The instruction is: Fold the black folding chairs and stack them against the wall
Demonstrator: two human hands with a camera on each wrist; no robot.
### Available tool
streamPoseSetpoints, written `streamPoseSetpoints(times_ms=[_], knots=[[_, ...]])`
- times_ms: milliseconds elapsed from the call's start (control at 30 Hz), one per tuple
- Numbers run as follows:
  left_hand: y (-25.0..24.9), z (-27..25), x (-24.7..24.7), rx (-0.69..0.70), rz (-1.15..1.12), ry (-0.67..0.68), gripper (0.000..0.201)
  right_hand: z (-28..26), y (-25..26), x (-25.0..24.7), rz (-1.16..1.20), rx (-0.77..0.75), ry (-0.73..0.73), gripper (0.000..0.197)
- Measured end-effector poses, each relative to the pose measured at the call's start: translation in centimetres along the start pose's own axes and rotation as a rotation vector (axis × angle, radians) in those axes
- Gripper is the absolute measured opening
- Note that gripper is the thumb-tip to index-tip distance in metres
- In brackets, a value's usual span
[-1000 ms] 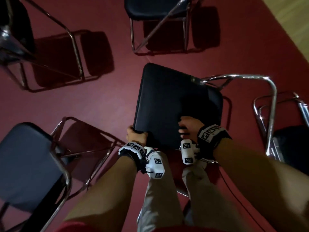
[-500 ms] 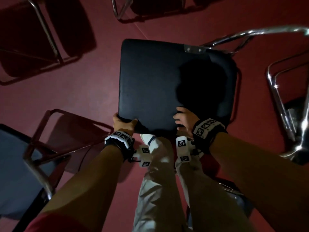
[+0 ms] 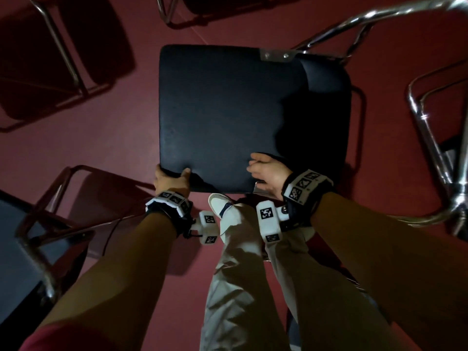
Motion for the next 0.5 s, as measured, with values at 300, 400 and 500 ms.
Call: streamPoseSetpoints(times_ms=[300,400,500], knots=[[-3.9,-11.7,5.8,-0.082,0.021,0.194,0.094,-5.4,0.8,-9.5,0.047,-0.076,-0.021,0.056],[-6.3,-14.8,10.1,-0.013,0.030,0.261,0.087,-8.1,4.0,-15.3,-0.033,-0.248,-0.075,0.056],[-10.1,-19.8,14.2,0.098,0.156,0.356,0.078,-11.2,7.3,-22.7,-0.107,-0.431,-0.138,0.053]])
Point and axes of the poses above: each hand's wrist, its own z-axis towards the middle knuckle, its own x-axis out of the palm, y = z × x, the point moved 9 cm from there along z, towards the middle knuckle, and after that the axes turned 13 degrees about z, right-handed, at the moved point
